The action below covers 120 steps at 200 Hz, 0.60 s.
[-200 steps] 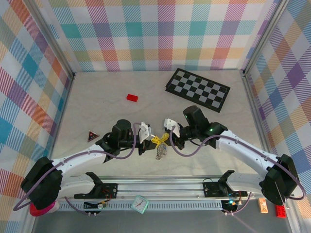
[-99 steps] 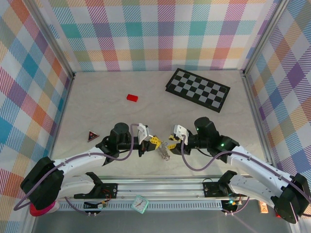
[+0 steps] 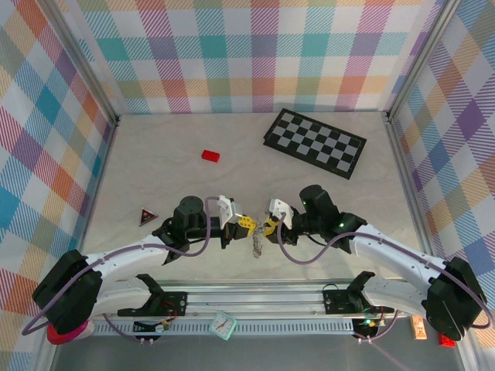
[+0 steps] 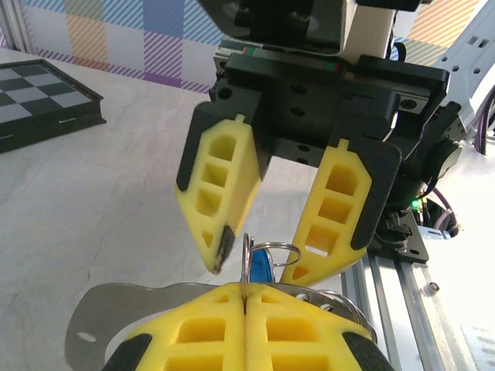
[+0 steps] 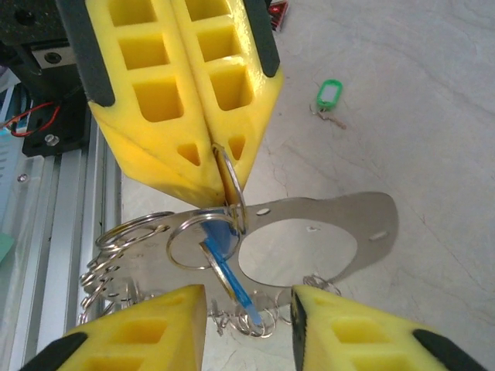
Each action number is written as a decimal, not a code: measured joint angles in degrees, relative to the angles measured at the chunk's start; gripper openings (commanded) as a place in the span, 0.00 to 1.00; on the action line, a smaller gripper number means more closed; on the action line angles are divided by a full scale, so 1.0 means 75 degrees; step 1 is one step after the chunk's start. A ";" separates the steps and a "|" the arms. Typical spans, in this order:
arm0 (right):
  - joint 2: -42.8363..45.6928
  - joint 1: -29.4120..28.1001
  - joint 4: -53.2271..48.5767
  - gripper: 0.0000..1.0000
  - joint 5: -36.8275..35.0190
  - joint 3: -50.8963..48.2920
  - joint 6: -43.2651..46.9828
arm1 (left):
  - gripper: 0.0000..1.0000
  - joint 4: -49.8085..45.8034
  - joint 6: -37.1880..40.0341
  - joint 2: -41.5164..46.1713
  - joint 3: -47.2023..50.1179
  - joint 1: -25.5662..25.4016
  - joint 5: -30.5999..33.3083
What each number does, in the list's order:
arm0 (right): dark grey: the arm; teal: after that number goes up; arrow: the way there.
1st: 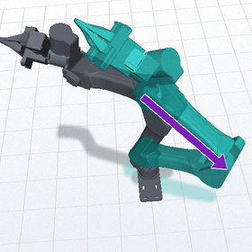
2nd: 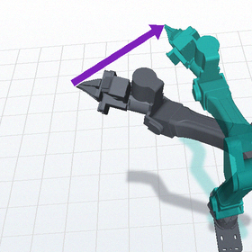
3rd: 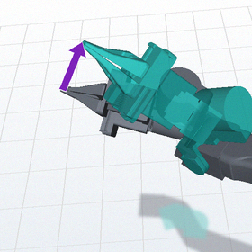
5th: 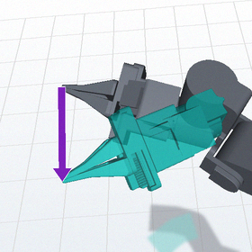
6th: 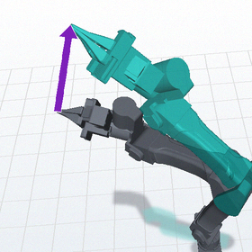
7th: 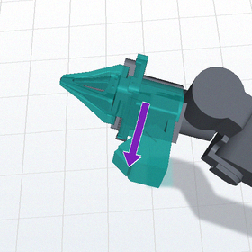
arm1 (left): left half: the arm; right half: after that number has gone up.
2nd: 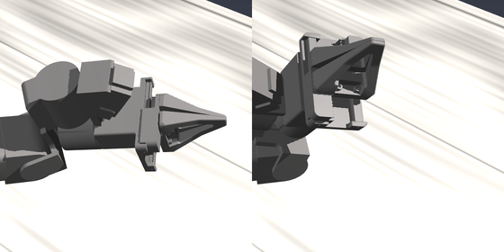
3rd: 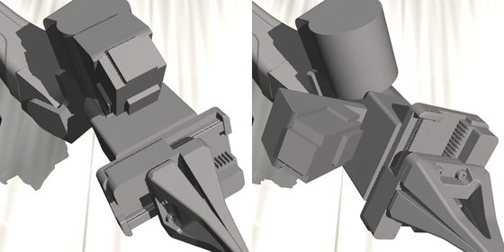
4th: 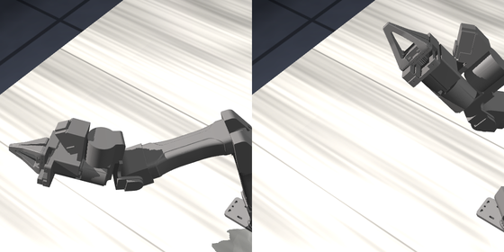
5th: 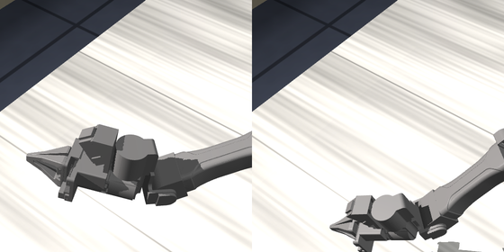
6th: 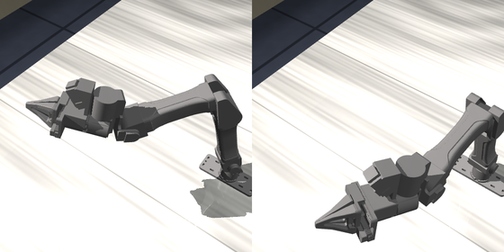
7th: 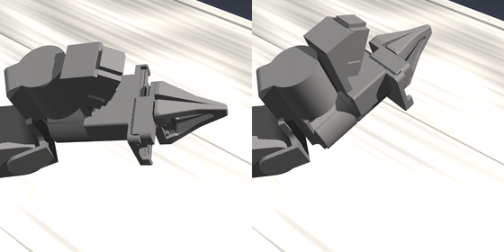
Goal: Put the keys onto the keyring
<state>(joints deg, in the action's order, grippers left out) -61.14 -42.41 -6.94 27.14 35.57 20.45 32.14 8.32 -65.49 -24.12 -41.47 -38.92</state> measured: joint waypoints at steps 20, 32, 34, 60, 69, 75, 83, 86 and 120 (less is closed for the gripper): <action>-0.0029 0.0000 0.0012 0.17 0.0169 0.0064 -0.0006 | 0.00 0.0044 0.0000 0.0000 0.0012 0.0000 0.0026; -0.0079 0.0000 0.0032 0.12 0.0274 0.0093 -0.0026 | 0.00 0.0111 0.0000 0.0000 0.0017 0.0000 0.0055; -0.0090 0.0000 0.0035 0.11 0.0289 0.0096 -0.0009 | 0.00 0.0119 0.0000 -0.0003 0.0017 0.0000 0.0055; -0.0303 0.0003 0.0044 0.01 0.0460 0.0166 -0.0038 | 0.00 0.0178 0.0000 -0.0020 0.0020 0.0000 0.0073; -0.0420 0.0000 0.0050 0.00 0.0504 0.0195 -0.0041 | 0.00 0.0221 -0.0003 -0.0061 0.0035 0.0000 0.0082; -0.0510 0.0000 0.0032 0.00 0.0536 0.0224 -0.0041 | 0.00 0.0268 -0.0003 -0.0090 0.0044 0.0000 0.0082; -0.0641 -0.0012 -0.0023 0.00 0.0571 0.0283 -0.0038 | 0.00 0.0338 -0.0012 -0.0134 0.0050 0.0000 0.0093; -0.0691 -0.0020 -0.0052 0.00 0.0580 0.0318 -0.0035 | 0.00 0.0356 -0.0012 -0.0149 0.0050 0.0000 0.0102; -0.1093 -0.0058 -0.0379 0.05 0.0554 0.0676 -0.0012 | 0.00 0.0536 -0.0020 -0.0289 0.0050 0.0000 0.0178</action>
<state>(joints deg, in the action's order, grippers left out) -69.34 -42.85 -9.78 31.29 40.64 20.36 36.16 8.16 -67.66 -23.75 -41.47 -37.58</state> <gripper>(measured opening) 0.048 0.046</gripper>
